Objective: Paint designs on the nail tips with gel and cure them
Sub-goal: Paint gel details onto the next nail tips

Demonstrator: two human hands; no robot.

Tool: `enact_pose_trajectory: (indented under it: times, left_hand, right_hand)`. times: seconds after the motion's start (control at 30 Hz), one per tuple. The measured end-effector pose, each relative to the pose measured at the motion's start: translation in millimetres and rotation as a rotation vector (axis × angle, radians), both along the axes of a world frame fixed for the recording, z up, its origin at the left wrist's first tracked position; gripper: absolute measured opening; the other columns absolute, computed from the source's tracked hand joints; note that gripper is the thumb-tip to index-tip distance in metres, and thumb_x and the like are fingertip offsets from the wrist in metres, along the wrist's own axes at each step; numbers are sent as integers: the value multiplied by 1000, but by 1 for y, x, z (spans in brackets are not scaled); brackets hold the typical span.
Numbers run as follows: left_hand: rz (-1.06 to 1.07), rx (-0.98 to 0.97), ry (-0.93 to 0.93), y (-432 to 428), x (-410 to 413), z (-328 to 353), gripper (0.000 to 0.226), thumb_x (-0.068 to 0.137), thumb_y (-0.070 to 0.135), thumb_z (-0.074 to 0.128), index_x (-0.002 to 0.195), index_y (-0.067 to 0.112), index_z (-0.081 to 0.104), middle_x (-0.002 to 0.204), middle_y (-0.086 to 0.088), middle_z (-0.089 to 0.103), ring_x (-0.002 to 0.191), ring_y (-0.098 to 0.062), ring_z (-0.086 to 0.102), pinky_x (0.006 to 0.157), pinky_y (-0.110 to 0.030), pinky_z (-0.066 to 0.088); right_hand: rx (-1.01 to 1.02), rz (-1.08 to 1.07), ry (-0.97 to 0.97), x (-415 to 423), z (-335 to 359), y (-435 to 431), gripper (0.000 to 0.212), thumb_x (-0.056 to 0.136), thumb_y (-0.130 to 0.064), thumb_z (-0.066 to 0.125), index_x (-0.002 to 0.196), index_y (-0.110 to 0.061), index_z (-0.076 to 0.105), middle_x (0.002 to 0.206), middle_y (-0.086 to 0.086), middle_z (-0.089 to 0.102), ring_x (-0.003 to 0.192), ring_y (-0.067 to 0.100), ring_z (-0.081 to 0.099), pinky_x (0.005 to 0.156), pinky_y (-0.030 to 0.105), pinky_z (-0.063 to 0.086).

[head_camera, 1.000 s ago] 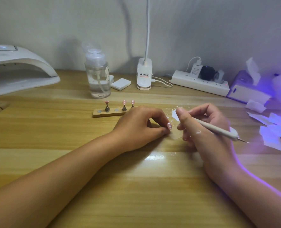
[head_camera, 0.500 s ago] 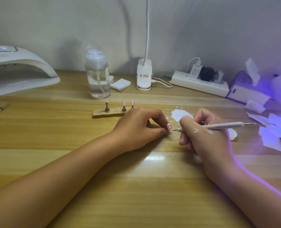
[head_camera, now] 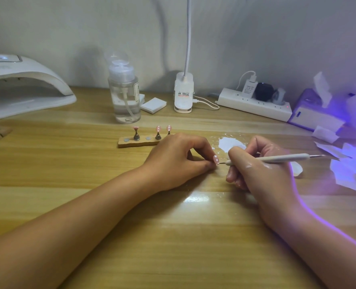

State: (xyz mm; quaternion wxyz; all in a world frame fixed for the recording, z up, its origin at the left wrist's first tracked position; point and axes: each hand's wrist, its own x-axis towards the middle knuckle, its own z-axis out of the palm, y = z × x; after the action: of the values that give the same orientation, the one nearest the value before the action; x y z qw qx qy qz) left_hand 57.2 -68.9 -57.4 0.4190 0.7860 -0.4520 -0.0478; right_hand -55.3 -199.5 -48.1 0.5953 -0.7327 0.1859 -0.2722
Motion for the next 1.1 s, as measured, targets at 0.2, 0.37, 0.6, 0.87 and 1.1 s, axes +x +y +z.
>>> enact_pose_trajectory:
  times: [0.2,0.37,0.6,0.87,1.1]
  left_hand:
    - [-2,1,2,0,0,1,8,81,26,77,83,32,73,80,21,70,51,1,49,58,-23,34]
    - [2,2,3,0,0,0,7,81,26,78,84,31,73,75,23,67,50,2,49,57,-24,34]
    - [-1,4,-6,0,0,1,10,81,26,77,82,34,72,77,22,68,52,1,50,57,-22,34]
    - [8,18,-17,0,0,1,11,81,26,77,81,36,72,72,27,65,53,2,51,56,-19,32]
    - [8,17,-15,0,0,1,12,81,28,77,80,38,71,74,27,66,53,2,51,57,-21,34]
  right_hand:
    - [-7,-2,9,0,0,0,18,64,-21,60,52,-23,46,49,11,63,38,13,46,36,25,34]
    - [0,-3,-12,-1,0,0,20,65,-19,60,53,-22,44,48,11,62,37,15,43,35,24,33]
    - [6,2,-18,-1,1,1,22,66,-17,60,52,-22,45,48,11,62,37,13,44,36,23,34]
    - [10,-11,-18,-1,1,2,20,64,-18,60,55,-20,42,47,11,61,37,13,43,36,21,34]
    - [10,-9,-9,-1,1,2,19,65,-19,60,55,-21,44,49,11,62,38,13,45,36,24,35]
